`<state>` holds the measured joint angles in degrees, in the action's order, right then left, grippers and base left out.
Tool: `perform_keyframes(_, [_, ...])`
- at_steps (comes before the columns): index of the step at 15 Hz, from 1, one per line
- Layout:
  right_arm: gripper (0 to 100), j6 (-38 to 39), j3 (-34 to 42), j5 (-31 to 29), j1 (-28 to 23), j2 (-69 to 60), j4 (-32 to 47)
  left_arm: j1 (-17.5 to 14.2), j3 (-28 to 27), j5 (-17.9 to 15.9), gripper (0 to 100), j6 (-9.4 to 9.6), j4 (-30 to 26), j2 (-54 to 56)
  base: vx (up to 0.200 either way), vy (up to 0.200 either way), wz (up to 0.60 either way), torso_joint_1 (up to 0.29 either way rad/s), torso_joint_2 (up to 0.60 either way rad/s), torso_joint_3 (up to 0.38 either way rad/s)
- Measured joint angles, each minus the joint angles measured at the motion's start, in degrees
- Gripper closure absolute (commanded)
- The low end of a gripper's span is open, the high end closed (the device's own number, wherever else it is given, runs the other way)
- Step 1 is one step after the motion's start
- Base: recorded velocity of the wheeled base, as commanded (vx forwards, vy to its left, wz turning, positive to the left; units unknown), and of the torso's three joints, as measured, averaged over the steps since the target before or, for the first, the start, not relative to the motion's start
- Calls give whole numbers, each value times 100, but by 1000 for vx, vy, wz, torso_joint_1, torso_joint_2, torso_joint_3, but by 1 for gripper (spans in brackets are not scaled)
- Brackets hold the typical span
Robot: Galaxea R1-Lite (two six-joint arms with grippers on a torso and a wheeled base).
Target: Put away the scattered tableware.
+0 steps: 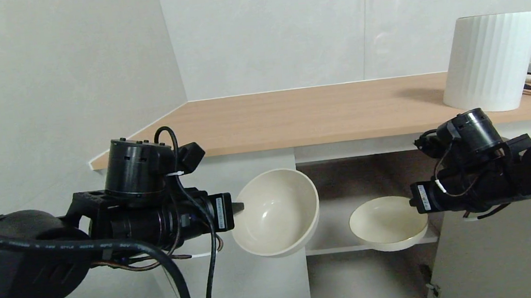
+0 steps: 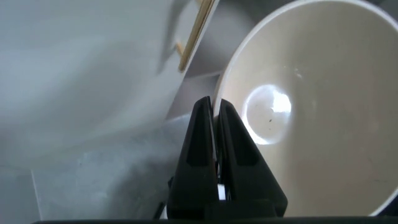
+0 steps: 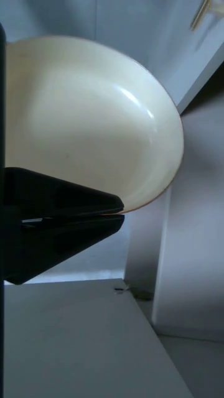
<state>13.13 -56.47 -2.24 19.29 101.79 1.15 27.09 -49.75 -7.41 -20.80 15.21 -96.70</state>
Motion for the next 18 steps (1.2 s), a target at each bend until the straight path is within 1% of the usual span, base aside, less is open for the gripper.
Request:
perform_keyframes(5, [100, -2, 5, -2, 39, 79, -11, -2, -5, 5, 100, 0, 6, -10, 0, 0, 0, 0, 0, 0])
perform_keyframes(6, [100, -2, -4, -7, 56, 121, -30, -2, -5, 2, 100, 0, 11, -11, 0, 0, 0, -129, 207, 110])
perform_keyframes(10, [100, 0, 85, -54, 456, 502, -93, -7, -2, 5, 100, 6, 6, -13, 0, 0, 0, -32, 45, 35])
perform_keyframes(14, [100, 20, 276, -99, 657, 1292, -1061, -2, -5, 5, 100, 6, 6, -22, 0, 0, 0, 0, 0, 0])
perform_keyframes(16, [100, 39, 269, -265, 618, 1744, -1497, -2, -11, 5, 100, 5, 6, -30, 0, 0, 0, 0, 0, 0])
perform_keyframes(18, [100, 83, 57, -519, 502, 2230, -1786, -2, -11, 5, 100, 2, 6, -46, 0, 0, 0, 0, 0, 0])
